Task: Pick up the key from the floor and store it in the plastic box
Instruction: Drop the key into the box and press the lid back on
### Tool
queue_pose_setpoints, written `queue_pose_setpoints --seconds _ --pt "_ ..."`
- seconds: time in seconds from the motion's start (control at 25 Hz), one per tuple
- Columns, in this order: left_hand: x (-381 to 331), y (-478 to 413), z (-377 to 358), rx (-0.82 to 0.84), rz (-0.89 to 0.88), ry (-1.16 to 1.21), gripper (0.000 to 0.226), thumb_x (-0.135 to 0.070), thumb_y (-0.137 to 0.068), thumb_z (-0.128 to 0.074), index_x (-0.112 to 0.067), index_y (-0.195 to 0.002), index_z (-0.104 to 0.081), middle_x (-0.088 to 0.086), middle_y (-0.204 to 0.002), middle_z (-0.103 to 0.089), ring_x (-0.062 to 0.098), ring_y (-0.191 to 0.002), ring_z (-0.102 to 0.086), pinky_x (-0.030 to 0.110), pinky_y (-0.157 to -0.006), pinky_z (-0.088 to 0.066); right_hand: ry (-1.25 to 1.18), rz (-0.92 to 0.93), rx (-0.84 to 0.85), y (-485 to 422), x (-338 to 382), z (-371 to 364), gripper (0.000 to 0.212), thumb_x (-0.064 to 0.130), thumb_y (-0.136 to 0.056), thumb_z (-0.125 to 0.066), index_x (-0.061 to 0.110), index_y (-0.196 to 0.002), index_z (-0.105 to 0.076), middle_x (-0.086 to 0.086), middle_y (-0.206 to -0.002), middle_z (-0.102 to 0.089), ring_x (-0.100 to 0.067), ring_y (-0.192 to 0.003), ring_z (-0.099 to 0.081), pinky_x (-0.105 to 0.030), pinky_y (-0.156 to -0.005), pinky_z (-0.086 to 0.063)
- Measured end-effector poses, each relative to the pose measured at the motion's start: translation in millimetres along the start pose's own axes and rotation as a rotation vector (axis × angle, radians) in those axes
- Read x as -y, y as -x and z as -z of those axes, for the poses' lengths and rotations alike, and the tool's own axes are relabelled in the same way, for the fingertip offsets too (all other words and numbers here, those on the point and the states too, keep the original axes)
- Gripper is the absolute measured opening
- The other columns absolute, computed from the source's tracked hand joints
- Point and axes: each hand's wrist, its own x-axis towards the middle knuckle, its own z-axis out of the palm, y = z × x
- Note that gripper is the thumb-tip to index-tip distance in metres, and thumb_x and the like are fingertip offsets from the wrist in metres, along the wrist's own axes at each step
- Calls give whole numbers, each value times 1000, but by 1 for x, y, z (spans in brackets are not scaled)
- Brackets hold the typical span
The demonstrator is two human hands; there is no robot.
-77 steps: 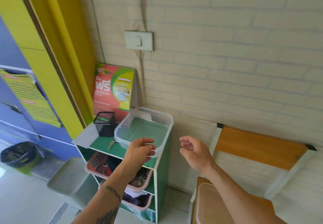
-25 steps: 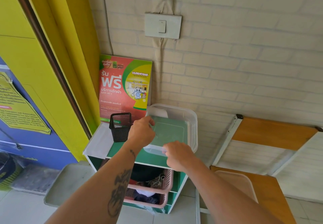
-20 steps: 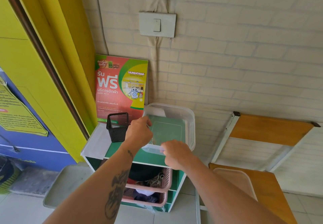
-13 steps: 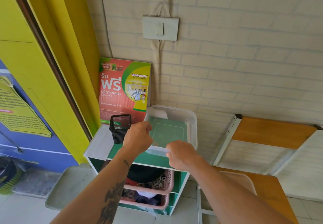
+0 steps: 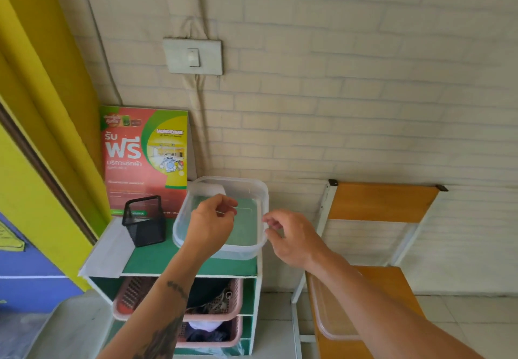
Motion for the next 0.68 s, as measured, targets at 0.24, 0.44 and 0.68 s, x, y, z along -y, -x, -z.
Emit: queue_pose_setpoints --seconds 0.24,0.44,0.68 --pt "-33 30 -95 56 31 41 26 -3 -83 -56 -24 -86 -71 2 -83 -75 22 -76 -69 26 -67 -51 -43 -137 6 47 -87 54 35 23 -96 -58 16 -130 -63 -1 -123 -65 -12 -110 -60 -23 -92 -47" --pt "-33 69 -197 147 145 -7 26 -4 -82 -57 -27 -82 -70 -1 -82 -75 23 -79 -72 25 -66 -53 -8 -294 147 93 -190 72 39 25 -97 -55 18 -134 -59 -3 -133 -62 -18 -121 -58 -34 -101 -49" --pt "-17 96 -285 240 374 -38 25 -5 -83 -54 -24 -87 -71 -1 -82 -74 19 -76 -70 26 -65 -55 15 -465 310 133 -284 74 41 24 -97 -54 15 -136 -58 -8 -137 -61 -24 -124 -58 -36 -103 -47"
